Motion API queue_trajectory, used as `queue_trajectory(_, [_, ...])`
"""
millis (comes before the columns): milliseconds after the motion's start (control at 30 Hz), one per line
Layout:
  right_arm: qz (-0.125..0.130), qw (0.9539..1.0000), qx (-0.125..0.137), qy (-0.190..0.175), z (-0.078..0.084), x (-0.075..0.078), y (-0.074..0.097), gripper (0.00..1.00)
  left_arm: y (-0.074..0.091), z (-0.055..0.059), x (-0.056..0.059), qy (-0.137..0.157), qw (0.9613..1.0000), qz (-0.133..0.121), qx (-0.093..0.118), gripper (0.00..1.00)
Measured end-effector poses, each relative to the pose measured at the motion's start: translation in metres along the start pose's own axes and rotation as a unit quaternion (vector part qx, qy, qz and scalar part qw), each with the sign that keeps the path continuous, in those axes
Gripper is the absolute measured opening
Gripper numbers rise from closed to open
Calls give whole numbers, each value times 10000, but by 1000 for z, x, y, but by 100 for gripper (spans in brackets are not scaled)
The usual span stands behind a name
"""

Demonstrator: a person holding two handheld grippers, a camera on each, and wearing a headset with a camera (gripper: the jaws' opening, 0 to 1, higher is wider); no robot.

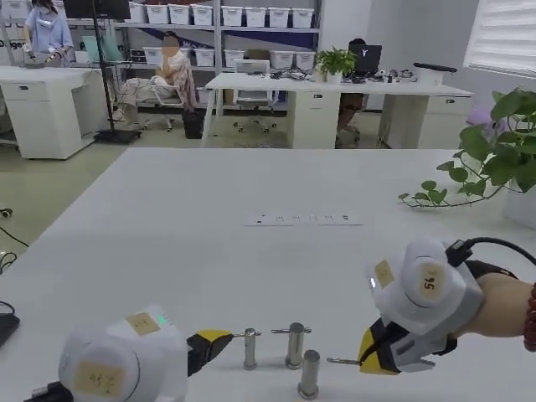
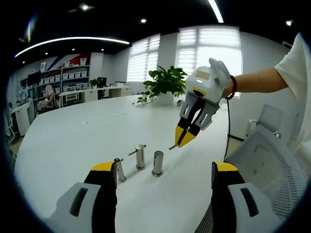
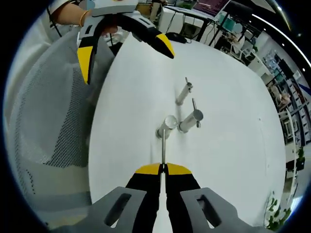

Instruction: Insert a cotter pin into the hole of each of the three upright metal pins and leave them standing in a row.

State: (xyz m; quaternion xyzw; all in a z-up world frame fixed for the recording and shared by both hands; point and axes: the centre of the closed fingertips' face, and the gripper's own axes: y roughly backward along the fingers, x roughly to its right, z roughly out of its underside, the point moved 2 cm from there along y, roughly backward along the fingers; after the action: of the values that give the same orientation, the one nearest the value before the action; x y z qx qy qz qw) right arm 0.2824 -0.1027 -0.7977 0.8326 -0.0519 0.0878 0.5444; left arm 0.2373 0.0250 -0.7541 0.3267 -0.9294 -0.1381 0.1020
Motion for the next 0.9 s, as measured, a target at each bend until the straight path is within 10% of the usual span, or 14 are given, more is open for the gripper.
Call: queue_trajectory(900, [-43, 9995, -245, 207, -1, 13, -15, 3, -3, 12, -1, -57, 9997, -28, -222, 99])
